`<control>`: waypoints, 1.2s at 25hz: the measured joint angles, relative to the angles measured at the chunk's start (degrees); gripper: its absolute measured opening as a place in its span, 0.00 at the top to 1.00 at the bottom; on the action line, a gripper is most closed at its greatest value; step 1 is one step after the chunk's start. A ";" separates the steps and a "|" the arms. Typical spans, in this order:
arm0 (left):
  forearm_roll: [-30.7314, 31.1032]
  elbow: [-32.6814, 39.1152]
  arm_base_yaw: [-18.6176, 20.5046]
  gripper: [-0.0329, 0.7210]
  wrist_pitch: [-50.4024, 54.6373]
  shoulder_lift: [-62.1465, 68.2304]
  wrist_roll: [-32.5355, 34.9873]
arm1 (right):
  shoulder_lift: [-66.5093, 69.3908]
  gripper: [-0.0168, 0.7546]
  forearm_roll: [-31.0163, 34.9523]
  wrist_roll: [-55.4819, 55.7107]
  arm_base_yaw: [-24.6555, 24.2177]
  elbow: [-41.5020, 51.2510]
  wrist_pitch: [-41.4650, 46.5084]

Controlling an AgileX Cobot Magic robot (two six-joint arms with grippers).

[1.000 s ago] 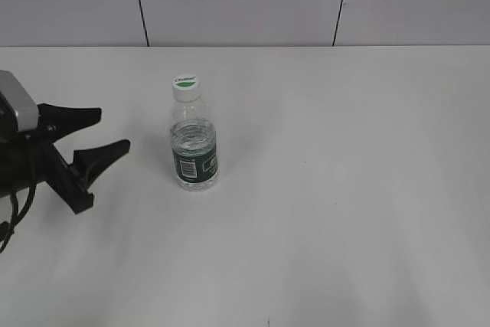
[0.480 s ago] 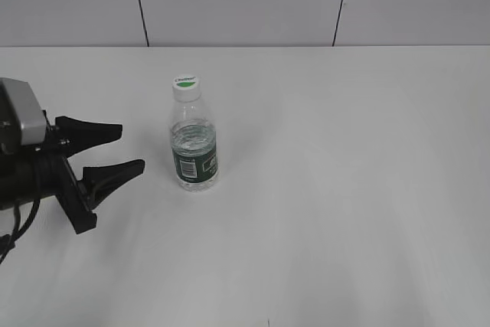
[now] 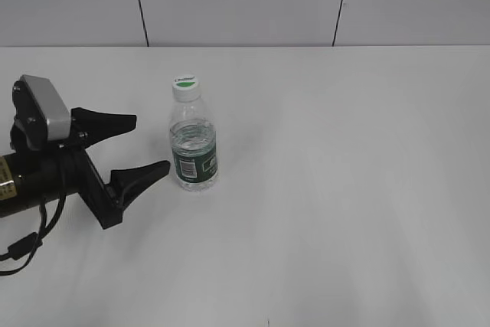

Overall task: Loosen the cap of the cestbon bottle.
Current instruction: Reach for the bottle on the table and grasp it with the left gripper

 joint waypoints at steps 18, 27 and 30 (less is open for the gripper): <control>-5.16 -2.10 -2.23 0.18 -0.25 9.96 0.00 | 0.00 0.22 0.00 0.00 0.00 0.00 0.00; -5.28 -7.63 -5.03 0.18 -0.37 11.25 -2.38 | 0.00 0.22 0.00 0.00 0.00 0.00 0.00; -5.11 -9.26 -6.18 0.18 -0.32 13.41 -3.18 | 0.00 0.22 0.00 0.00 0.00 0.00 0.00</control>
